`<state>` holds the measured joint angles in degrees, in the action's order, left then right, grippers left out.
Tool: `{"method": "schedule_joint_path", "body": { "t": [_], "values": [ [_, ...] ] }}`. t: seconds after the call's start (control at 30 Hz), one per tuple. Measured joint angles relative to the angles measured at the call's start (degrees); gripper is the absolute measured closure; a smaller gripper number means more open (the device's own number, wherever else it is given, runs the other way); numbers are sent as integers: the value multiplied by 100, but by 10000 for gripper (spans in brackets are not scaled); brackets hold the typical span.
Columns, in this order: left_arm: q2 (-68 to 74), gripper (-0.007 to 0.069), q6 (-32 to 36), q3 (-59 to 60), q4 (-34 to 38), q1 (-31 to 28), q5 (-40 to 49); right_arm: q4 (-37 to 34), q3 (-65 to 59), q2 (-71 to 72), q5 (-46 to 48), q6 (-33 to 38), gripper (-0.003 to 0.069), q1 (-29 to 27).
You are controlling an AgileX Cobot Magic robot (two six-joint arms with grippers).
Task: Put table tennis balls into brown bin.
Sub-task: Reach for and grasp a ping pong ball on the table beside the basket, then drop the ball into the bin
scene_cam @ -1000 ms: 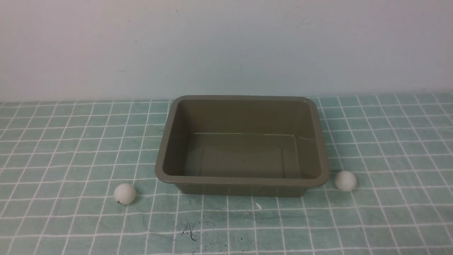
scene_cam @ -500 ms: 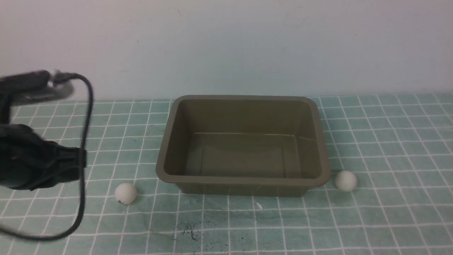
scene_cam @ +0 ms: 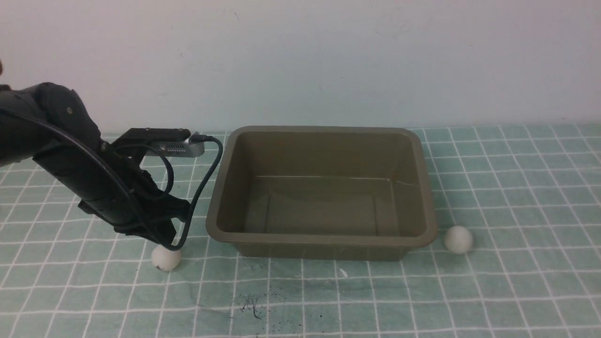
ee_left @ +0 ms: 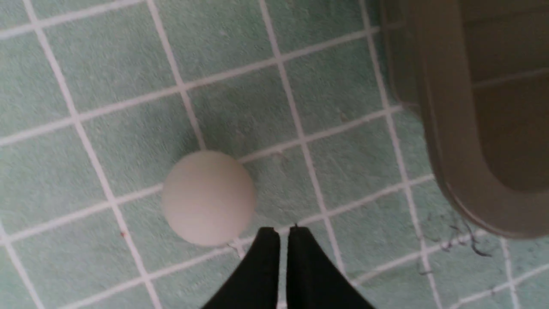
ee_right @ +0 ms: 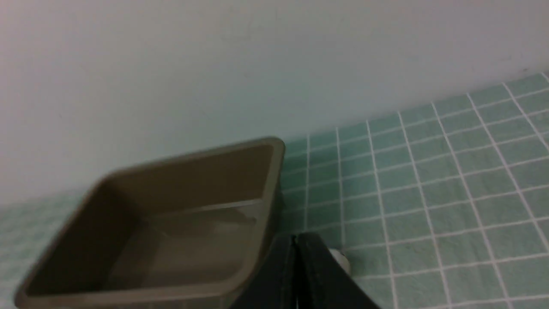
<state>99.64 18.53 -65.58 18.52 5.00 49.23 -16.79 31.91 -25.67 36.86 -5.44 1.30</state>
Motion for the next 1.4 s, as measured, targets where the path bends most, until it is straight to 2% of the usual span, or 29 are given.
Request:
{"method": "schedule_joint_path", "body": {
  "t": [0.1,0.33,0.4,0.5,0.6,0.7,0.83,0.9,1.0,1.07,1.23,1.27,1.4],
  "values": [
    [208,519,-11,-114,-206,0,-19,215,582,-856,466,229,668,0],
    [678,244,-192,-147,-397,0,-167,204,734,-1801,491,306,668,0],
    [847,194,-225,-147,-421,0,-327,204,734,-1966,491,347,668,0],
    [1007,189,-282,-147,-434,0,-491,192,734,-2149,455,544,668,0],
    [1057,280,-413,-159,-446,0,-513,189,815,-2381,487,596,668,0],
    [1012,279,-508,-345,-580,0,-279,189,1015,-2682,645,602,668,0],
    [516,276,-841,-1053,-1011,0,521,86,1675,-3606,1030,681,656,0],
    [199,276,-910,-1323,-930,40,632,-35,1876,-3995,1088,883,635,0],
    [-115,276,-871,-1628,-404,241,677,-388,2146,-4695,1090,1344,573,5],
    [-159,276,-605,-1772,116,676,542,-645,2374,-5465,1075,1701,463,93],
    [347,265,-540,-1807,260,1259,184,-605,2681,-6480,853,1935,266,341],
    [576,228,-641,-1843,260,1397,93,-535,2778,-6849,726,1951,208,430],
    [965,97,-969,-2095,260,1547,109,-323,3008,-7528,564,1940,109,516]
  ]
}}
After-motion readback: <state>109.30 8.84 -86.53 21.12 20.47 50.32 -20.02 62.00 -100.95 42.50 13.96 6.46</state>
